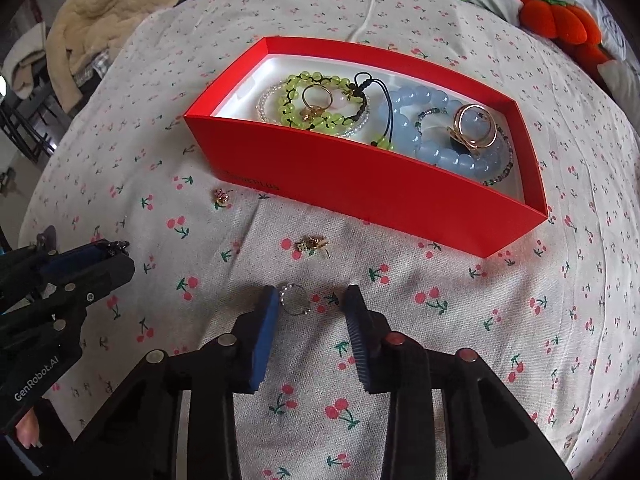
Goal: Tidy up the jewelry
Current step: 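Grasp the silver hoop ring with the right tool while the left tool holds the black ring, then carry both rings over the red box and lower them inside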
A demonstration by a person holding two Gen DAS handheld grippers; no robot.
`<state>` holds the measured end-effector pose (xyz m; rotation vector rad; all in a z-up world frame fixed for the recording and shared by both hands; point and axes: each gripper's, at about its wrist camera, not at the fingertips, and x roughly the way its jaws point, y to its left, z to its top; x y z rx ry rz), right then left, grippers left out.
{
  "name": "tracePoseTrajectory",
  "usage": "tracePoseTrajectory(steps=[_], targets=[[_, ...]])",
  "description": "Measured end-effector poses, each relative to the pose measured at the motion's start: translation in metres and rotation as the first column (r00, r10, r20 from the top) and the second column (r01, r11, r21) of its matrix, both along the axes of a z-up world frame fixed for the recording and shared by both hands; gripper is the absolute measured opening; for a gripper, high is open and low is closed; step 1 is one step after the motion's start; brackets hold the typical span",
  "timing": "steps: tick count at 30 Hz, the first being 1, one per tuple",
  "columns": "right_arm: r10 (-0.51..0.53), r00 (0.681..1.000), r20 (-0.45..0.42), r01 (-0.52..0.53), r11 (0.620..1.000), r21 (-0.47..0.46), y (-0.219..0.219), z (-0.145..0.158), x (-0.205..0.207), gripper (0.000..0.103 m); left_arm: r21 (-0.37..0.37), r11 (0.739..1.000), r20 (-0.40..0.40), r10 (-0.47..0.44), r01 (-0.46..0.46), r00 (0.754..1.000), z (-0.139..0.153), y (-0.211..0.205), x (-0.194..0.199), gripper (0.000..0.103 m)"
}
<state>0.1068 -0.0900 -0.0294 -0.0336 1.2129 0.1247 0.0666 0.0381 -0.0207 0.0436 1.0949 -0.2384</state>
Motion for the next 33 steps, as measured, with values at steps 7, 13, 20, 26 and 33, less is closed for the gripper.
tracePoseTrajectory(steps=[7,13,20,26,33], targets=[[0.016,1.000,-0.002,-0.016,1.000,0.014,-0.002,0.003,-0.002,0.017,-0.002,1.000,-0.001,0.013,-0.013,1.000,-0.001,0.004,-0.001,0.023],[-0.002,1.000,-0.003,0.002,0.998,0.061,-0.015,0.012,-0.003,0.017,-0.011,1.000,0.004,0.020,-0.020,1.000,0.003,0.007,-0.001,0.023],[-0.058,0.998,0.007,0.057,0.992,0.110,-0.037,0.027,-0.006,0.017,-0.025,0.999,0.015,0.026,-0.026,1.000,0.009,0.005,0.001,0.023],[-0.104,0.994,0.020,0.100,0.985,0.140,-0.053,0.040,-0.005,0.017,-0.037,0.999,0.035,0.018,-0.017,0.999,0.019,-0.003,0.004,0.023],[-0.151,0.987,0.063,0.139,0.976,0.170,-0.068,0.059,0.001,0.017,-0.061,0.998,0.072,0.009,-0.005,0.997,0.034,-0.018,0.014,0.023]])
